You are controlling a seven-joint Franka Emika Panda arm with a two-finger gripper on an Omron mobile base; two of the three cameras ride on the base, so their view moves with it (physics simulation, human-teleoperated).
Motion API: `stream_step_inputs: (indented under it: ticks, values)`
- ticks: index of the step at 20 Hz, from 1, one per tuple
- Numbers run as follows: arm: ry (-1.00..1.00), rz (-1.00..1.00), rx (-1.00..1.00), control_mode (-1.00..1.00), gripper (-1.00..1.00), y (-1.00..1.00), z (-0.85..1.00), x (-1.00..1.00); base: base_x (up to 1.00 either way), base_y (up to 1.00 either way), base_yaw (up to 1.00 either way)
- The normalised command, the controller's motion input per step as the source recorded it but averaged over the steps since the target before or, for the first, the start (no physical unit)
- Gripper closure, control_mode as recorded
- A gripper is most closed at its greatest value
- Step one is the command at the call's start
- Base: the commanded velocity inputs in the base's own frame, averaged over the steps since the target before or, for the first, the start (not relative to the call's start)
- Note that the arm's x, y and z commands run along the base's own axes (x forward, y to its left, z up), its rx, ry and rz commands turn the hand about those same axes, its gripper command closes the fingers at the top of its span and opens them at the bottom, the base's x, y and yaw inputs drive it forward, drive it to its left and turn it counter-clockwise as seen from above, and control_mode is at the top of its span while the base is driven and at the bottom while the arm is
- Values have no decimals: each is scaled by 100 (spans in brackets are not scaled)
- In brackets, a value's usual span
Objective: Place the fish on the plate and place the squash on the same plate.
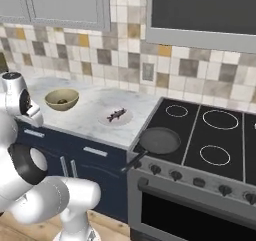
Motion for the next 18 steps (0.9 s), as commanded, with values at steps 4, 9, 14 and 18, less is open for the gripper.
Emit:
stream_step_inputs:
  ticks: [4, 9, 14, 18]
  values:
    - [0, 0, 0, 100, -100, 0, 0, 0, 52, 74, -5]
    - [0, 0, 0, 100, -100, 0, 0, 0, 63, 64, -5]
    - [0, 0, 0, 100, -100, 0, 0, 0, 66, 52, -9]
    - [0, 0, 0, 100, -100, 0, 0, 0, 47, 53, -16]
